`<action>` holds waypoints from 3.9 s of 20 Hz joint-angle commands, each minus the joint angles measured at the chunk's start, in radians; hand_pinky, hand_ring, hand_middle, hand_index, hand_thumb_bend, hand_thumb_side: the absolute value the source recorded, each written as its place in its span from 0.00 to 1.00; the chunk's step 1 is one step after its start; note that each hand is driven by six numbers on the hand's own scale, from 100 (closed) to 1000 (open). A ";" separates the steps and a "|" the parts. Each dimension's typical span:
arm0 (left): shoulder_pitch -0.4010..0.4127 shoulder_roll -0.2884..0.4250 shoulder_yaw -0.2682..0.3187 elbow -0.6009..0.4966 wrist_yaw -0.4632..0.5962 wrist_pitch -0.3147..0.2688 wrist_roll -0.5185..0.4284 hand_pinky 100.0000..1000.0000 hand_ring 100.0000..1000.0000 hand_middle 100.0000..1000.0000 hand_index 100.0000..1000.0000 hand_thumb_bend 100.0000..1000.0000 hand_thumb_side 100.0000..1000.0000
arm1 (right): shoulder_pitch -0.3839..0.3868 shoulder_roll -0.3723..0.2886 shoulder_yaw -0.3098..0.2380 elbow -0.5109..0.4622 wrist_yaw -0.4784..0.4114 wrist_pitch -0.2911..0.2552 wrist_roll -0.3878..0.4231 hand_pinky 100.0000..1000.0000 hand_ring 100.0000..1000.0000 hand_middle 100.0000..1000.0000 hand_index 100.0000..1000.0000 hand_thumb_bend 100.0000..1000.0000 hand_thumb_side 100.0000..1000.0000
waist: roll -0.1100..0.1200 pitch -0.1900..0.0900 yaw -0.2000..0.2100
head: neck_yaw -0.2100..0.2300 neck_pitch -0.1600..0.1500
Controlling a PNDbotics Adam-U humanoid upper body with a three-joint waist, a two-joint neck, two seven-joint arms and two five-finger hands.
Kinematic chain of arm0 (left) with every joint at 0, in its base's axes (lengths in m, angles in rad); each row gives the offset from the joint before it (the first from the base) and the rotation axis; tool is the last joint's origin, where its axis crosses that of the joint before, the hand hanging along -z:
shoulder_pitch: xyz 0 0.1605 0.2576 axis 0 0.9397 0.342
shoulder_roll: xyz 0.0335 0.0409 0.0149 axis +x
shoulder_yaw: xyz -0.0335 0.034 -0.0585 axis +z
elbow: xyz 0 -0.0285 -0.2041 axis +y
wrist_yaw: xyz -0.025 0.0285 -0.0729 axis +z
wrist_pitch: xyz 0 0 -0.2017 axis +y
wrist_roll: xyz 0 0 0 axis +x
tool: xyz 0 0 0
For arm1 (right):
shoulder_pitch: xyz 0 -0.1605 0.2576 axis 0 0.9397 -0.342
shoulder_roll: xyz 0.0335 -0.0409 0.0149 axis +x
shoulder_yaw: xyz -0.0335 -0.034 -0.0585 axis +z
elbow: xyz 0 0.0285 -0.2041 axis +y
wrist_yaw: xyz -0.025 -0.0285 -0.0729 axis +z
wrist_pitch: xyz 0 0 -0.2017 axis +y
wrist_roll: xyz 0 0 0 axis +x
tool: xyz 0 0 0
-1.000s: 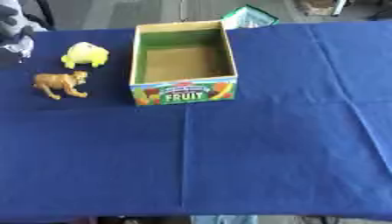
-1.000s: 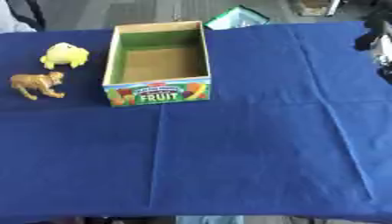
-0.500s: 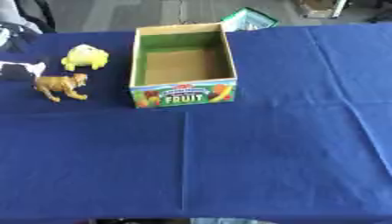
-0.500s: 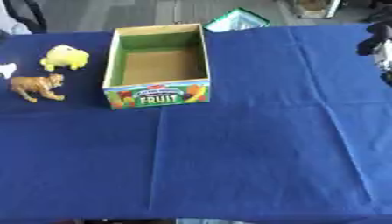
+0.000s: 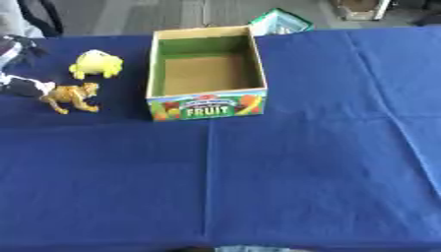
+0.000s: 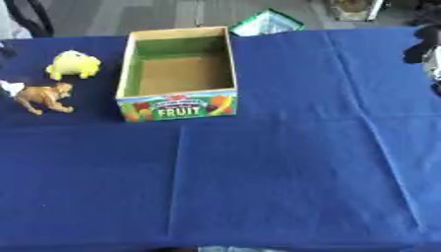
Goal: Pick up objects on the table and place them in the box.
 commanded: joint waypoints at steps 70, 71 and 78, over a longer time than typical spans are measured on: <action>-0.269 -0.127 -0.097 -0.059 -0.261 -0.134 0.041 0.32 0.07 0.15 0.57 0.00 0.09 | -0.023 -0.001 0.011 -0.001 0.000 0.003 0.033 0.58 0.54 0.57 0.80 0.00 0.24 | -0.006 -0.010 -0.057 | 0.071 -0.016; -0.280 -0.142 -0.102 -0.051 -0.275 -0.138 0.050 0.32 0.07 0.15 0.58 0.00 0.08 | -0.025 -0.001 0.013 -0.001 -0.001 0.003 0.035 0.58 0.54 0.57 0.80 0.00 0.24 | -0.006 -0.010 -0.061 | 0.075 -0.018; -0.323 -0.257 -0.112 0.010 -0.371 -0.145 0.127 0.35 0.08 0.16 0.58 0.00 0.08 | -0.048 0.007 0.026 -0.005 -0.006 0.006 0.050 0.58 0.54 0.57 0.80 0.00 0.24 | -0.009 0.003 -0.093 | 0.111 -0.038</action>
